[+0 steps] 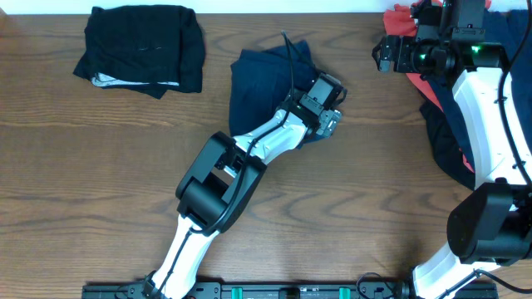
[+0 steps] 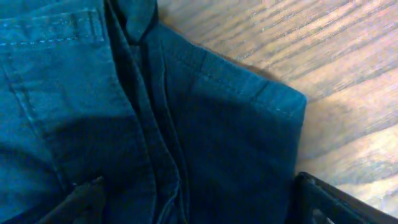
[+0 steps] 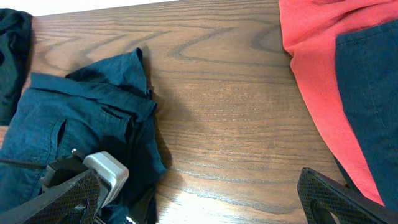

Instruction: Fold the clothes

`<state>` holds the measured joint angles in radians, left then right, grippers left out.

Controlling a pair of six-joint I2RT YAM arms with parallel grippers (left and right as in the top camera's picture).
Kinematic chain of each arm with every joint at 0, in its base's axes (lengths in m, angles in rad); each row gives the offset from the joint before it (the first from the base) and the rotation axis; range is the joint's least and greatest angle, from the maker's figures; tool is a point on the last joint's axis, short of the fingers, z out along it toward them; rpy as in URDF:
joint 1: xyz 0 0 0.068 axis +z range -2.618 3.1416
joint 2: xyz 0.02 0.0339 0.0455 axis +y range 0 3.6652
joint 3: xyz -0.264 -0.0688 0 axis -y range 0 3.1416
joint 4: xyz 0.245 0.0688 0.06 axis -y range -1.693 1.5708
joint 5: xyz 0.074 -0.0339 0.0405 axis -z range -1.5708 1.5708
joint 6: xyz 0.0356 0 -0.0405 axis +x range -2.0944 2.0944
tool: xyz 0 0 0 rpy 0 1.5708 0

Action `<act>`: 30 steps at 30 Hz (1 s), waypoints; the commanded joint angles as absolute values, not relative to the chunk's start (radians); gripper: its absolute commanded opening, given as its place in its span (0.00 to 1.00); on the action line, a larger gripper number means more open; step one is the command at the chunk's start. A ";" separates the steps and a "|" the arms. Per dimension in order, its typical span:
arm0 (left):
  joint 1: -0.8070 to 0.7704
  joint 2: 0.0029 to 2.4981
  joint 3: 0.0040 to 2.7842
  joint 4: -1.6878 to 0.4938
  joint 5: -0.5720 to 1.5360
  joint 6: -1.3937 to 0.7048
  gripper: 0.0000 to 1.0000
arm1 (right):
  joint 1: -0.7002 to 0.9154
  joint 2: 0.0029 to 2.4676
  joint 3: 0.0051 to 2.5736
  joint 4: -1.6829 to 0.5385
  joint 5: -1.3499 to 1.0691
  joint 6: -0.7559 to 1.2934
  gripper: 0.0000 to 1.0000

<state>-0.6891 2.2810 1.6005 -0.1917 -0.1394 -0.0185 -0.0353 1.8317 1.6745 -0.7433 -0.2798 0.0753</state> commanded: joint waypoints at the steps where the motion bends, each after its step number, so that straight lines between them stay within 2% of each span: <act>1: -0.687 2.363 1.590 -0.207 -0.119 0.009 0.79 | -0.039 1.834 1.675 -0.744 -0.277 0.070 0.99; 3: -0.690 2.370 1.590 -0.212 -0.108 0.034 0.64 | -0.039 1.834 1.675 -0.744 -0.277 0.069 0.99; 4: -0.692 2.371 1.590 -0.213 -0.105 0.051 0.54 | -0.039 1.834 1.675 -0.744 -0.277 0.069 0.99; 6: -0.696 2.372 1.590 -0.219 -0.106 0.061 0.40 | -0.039 1.834 1.675 -0.744 -0.277 0.061 0.99; 8: -0.697 2.372 1.590 -0.221 -0.106 0.060 0.34 | -0.039 1.834 1.675 -0.744 -0.278 0.050 0.99; 14: -0.696 2.372 1.590 -0.228 -0.108 0.061 0.07 | -0.039 1.834 1.675 -0.746 -0.277 0.043 0.99; 21: -0.696 2.331 1.590 -0.270 -0.244 0.075 0.06 | -0.039 1.834 1.675 -0.751 -0.277 0.036 0.99; 30: -0.666 2.131 1.590 -0.448 -0.334 0.075 0.06 | -0.039 1.834 1.675 -0.753 -0.278 0.036 0.99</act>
